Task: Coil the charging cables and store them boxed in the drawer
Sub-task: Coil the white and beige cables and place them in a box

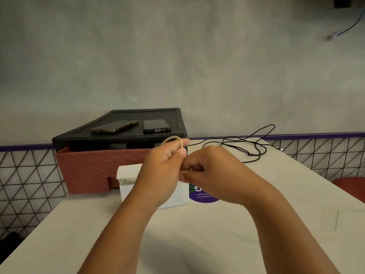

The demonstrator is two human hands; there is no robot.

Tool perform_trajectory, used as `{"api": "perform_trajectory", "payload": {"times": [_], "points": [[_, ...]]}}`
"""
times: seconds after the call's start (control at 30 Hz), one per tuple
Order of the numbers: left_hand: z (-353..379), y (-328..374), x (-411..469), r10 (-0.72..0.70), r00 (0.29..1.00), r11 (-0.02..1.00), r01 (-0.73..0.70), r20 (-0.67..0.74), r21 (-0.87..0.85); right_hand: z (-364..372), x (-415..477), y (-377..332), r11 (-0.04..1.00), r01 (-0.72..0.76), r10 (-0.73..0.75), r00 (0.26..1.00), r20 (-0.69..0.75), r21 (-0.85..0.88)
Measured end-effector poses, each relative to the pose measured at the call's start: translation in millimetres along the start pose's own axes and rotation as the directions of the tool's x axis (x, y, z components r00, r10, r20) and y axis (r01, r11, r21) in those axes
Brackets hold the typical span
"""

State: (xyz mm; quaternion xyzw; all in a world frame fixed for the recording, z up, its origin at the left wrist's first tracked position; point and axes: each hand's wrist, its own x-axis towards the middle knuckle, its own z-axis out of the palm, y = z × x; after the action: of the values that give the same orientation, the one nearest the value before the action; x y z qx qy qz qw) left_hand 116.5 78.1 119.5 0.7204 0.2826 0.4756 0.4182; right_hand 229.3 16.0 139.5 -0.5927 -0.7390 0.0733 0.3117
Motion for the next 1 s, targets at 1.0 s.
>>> {"api": "perform_trajectory", "payload": {"times": [1.0], "points": [[-10.3, 23.3, -6.7, -0.066, 0.952, 0.593, 0.278, 0.298, -0.756, -5.1, 7.5, 26.6, 0.965, -0.120, 0.180, 0.949, -0.259, 0.232]]}}
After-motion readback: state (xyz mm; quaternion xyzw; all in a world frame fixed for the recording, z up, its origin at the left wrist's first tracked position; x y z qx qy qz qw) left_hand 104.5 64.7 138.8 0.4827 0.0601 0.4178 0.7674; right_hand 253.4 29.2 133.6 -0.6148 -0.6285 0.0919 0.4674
